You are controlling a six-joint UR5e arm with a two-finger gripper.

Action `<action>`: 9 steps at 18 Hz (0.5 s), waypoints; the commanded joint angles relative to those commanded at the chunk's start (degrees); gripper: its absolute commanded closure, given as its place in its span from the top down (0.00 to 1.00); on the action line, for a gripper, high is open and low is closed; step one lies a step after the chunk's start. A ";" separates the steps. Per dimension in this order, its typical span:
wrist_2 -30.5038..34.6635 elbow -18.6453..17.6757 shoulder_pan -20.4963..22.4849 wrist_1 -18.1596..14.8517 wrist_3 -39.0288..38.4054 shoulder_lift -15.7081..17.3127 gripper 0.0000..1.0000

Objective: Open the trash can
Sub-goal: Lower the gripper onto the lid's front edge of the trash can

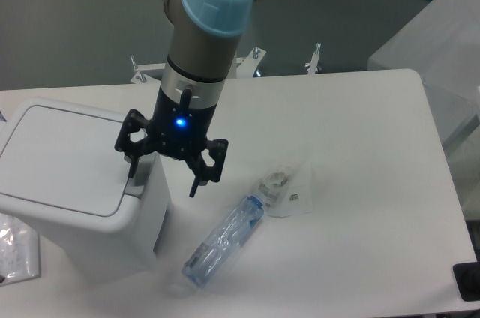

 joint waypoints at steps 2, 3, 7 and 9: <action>0.09 0.00 0.09 0.00 0.00 0.00 1.00; 0.17 0.00 0.17 0.00 0.00 0.00 1.00; 0.18 -0.17 0.35 0.00 0.79 -0.26 1.00; 0.18 -0.53 0.44 0.35 0.88 -0.44 1.00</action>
